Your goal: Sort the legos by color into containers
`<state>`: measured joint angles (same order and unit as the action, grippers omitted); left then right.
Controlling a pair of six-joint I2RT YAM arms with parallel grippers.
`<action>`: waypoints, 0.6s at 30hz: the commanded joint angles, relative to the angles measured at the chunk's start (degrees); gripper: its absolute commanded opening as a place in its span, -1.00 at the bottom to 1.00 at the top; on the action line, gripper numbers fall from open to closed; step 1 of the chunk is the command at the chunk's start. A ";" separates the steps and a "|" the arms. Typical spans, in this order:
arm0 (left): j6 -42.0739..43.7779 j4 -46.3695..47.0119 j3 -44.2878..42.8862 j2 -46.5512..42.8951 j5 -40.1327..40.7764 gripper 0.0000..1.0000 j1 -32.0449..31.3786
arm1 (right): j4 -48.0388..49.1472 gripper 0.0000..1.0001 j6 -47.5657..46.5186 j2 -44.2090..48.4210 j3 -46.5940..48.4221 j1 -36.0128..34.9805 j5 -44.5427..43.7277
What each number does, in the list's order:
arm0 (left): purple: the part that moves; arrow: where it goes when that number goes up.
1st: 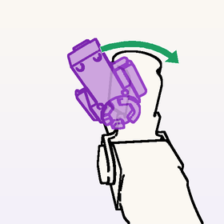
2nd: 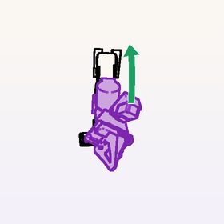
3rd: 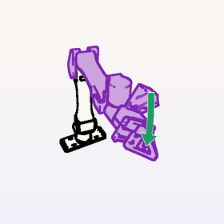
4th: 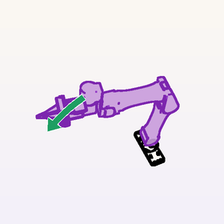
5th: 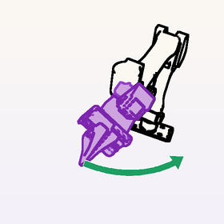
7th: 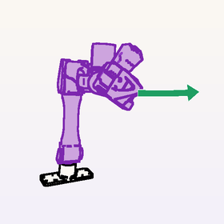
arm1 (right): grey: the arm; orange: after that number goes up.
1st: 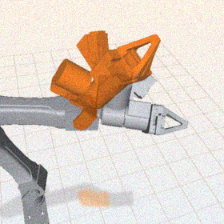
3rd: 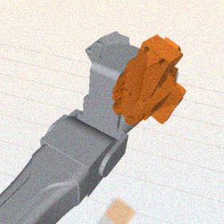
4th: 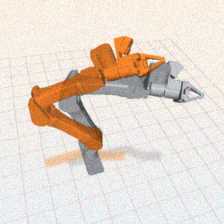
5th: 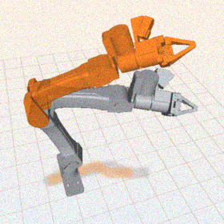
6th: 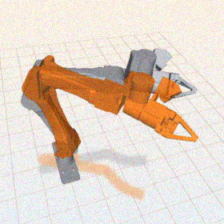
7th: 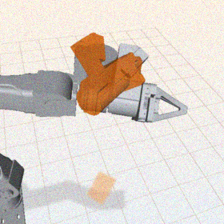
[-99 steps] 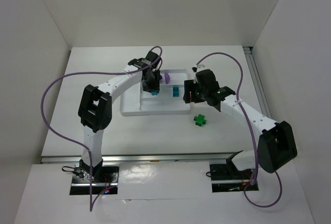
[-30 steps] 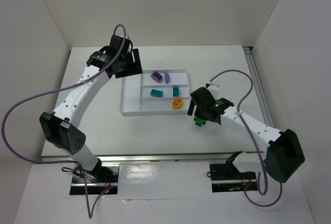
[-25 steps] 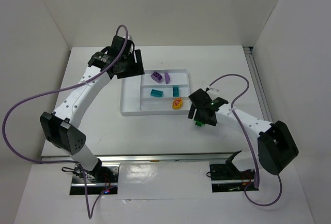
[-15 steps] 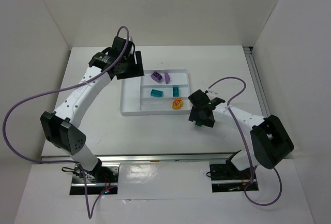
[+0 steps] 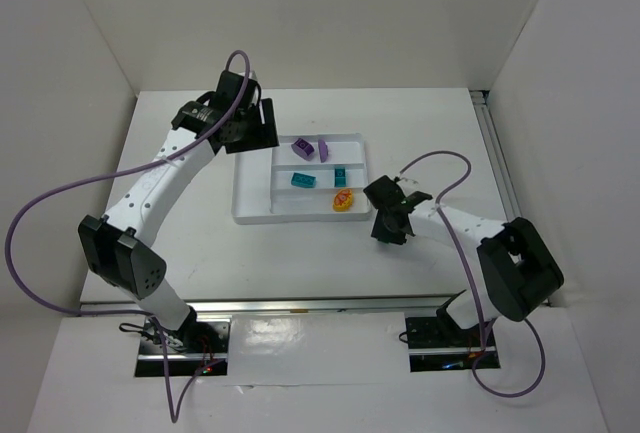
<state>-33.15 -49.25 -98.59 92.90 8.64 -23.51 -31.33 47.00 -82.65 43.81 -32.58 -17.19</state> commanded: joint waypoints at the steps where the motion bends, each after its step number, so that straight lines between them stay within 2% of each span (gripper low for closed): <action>1: 0.89 1.18 0.15 0.09 -1.78 0.58 -0.05 | 3.21 -0.34 -1.56 -1.02 1.27 0.32 -1.96; 4: 2.12 -1.36 -1.52 2.80 -8.62 0.56 -0.05 | 2.51 -0.55 -4.28 -1.02 2.50 0.32 -1.97; 7: 2.12 -2.34 -1.52 2.03 -10.93 0.56 -0.57 | 0.58 -0.62 -5.78 -0.15 3.03 0.32 -2.49; 12: 2.12 -2.34 2.08 -1.31 -15.06 0.56 -0.57 | -3.81 -0.62 -6.30 7.13 2.51 -0.21 -3.64; 18: 0.89 -4.97 2.78 -1.32 -14.53 0.56 -0.57 | -6.72 -0.65 -4.99 16.36 3.64 -0.73 -6.63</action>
<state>-31.81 -52.82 -96.47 93.86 -4.73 -23.90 -34.96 41.30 -71.09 44.73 -32.86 -20.53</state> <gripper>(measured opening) 0.779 0.441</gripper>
